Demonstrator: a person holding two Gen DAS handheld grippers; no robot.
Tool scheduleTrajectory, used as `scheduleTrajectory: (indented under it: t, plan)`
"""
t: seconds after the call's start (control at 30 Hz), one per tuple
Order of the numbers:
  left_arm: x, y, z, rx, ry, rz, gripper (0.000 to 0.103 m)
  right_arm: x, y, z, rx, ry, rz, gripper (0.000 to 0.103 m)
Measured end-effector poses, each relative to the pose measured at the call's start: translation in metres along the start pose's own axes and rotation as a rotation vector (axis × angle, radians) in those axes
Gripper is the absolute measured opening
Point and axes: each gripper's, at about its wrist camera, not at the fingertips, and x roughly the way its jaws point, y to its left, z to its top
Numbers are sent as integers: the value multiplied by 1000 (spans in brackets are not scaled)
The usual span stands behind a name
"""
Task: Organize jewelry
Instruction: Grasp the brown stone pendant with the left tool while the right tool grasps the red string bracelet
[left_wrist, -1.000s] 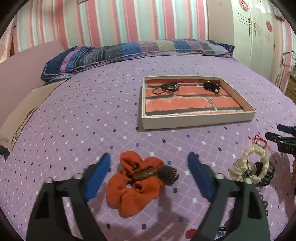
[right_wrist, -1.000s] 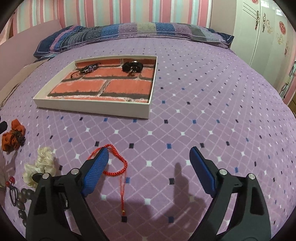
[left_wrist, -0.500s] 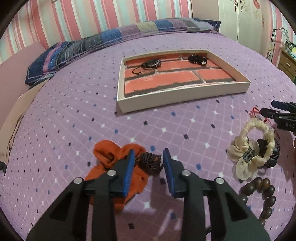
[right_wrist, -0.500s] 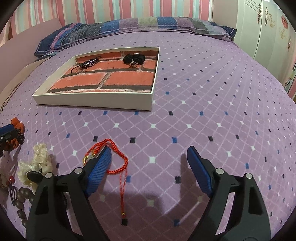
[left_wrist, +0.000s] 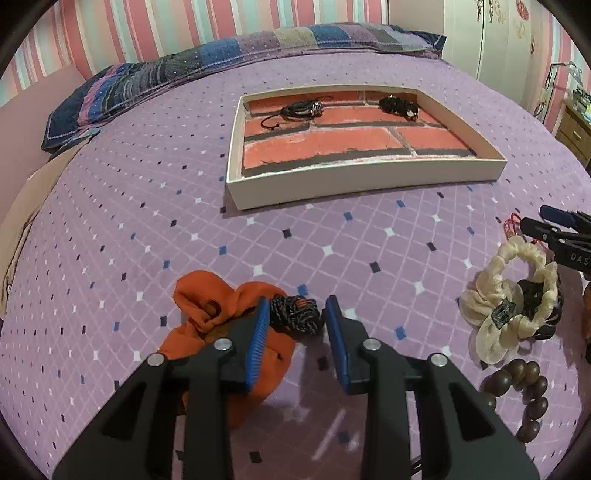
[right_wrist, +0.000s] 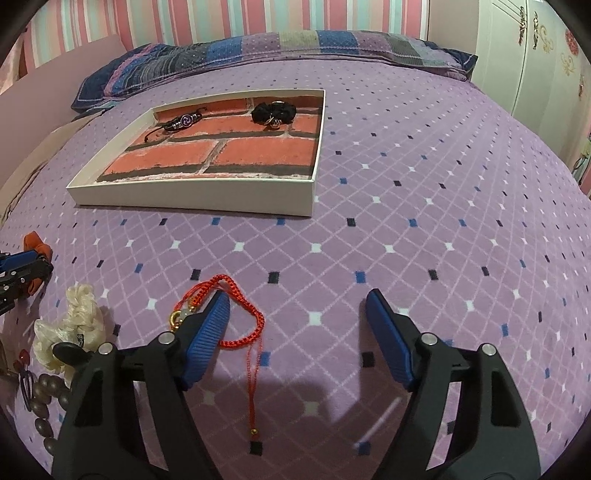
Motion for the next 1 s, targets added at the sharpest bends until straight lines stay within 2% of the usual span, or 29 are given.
scheduleTrajectory:
  t: [0.3,0.47,0.77,0.93,1.0]
  plan:
    - [12,-4,5,7,44,22,32,3,4,1,-14,0,-4,75]
    - [14,-7,5,18,51,40,32,4,8,2,-32,-2,-6,67]
    - [8,-2,2,-2,35,10,31,4,17,2,-69,3,5,43]
    - [3,3,1,-24,23,-2,29,3,20,1,-84,8,32,9]
    - [1,5,0,-36,16,-6,29,3,20,1,-81,7,38,6]
